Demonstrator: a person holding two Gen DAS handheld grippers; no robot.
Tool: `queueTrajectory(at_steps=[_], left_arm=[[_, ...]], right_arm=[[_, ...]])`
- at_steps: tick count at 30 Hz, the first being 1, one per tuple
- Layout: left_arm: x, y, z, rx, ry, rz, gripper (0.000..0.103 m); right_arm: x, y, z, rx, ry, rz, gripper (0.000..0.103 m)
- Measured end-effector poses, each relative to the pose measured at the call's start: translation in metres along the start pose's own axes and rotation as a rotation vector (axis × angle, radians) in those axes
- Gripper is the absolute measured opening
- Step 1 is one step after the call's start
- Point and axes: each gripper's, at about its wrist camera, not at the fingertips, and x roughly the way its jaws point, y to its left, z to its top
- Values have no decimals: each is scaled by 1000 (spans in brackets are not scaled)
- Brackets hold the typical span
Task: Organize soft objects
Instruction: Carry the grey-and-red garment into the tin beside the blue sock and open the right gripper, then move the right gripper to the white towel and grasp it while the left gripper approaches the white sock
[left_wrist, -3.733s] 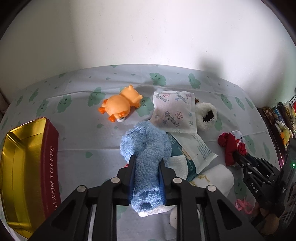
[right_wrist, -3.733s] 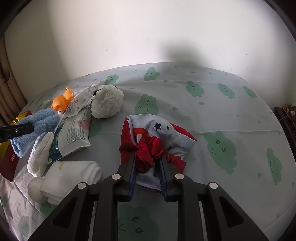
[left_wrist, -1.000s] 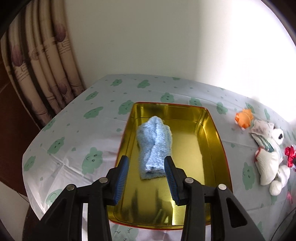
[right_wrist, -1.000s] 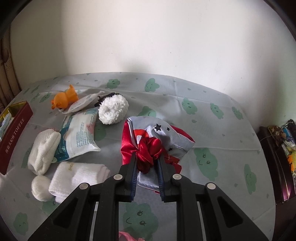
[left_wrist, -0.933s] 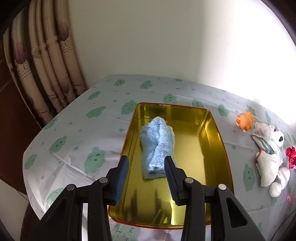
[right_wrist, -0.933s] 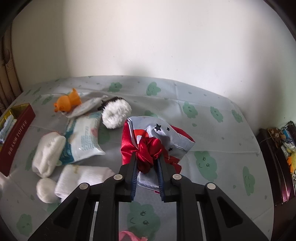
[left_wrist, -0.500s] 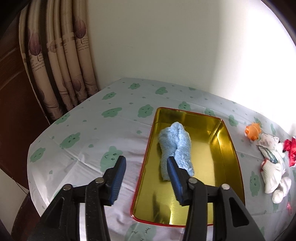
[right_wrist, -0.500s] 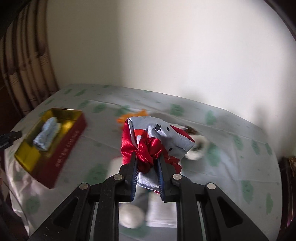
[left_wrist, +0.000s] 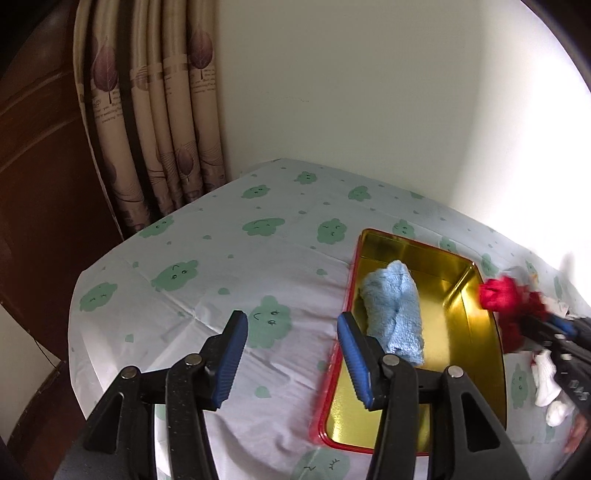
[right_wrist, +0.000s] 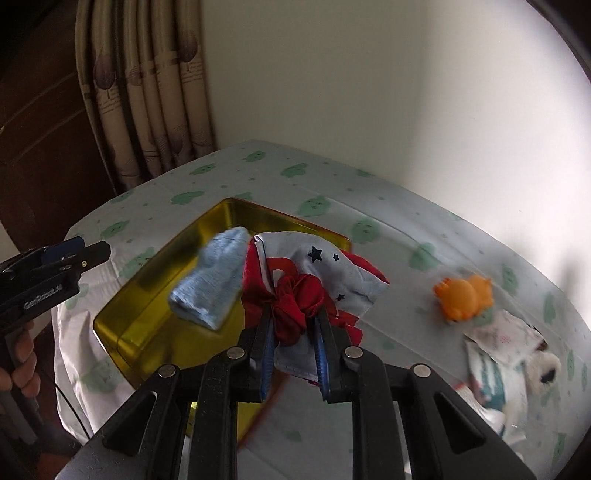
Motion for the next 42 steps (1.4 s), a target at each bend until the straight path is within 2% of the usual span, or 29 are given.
queueTrajectory(at_steps=[8, 11, 14, 16, 20, 23, 26, 31, 35, 42], left_arm=[[0, 25, 5, -88, -4, 30, 52], [3, 31, 5, -122, 11, 16, 52], [7, 33, 4, -134, 25, 5, 52], [8, 32, 3, -132, 27, 10, 52], [10, 31, 2, -133, 30, 6, 52], [12, 32, 1, -136, 39, 7, 52], [12, 32, 0, -132, 36, 7, 52], [13, 27, -1, -109, 33, 9, 52], [10, 17, -2, -75, 24, 8, 52], [8, 0, -5, -17, 21, 1, 52]], right_arm=[[53, 18, 18, -23, 66, 3, 18], [68, 16, 21, -4, 94, 3, 18], [81, 16, 22, 1, 115, -15, 26], [83, 15, 22, 9, 113, -18, 27], [80, 11, 21, 29, 97, -10, 47], [68, 7, 22, 44, 66, -5, 49], [48, 2, 18, 65, 44, 5, 58], [7, -18, -9, 83, 33, -23, 58], [-25, -50, -39, 139, 45, -74, 58], [-76, -124, -98, 252, 82, -245, 59]])
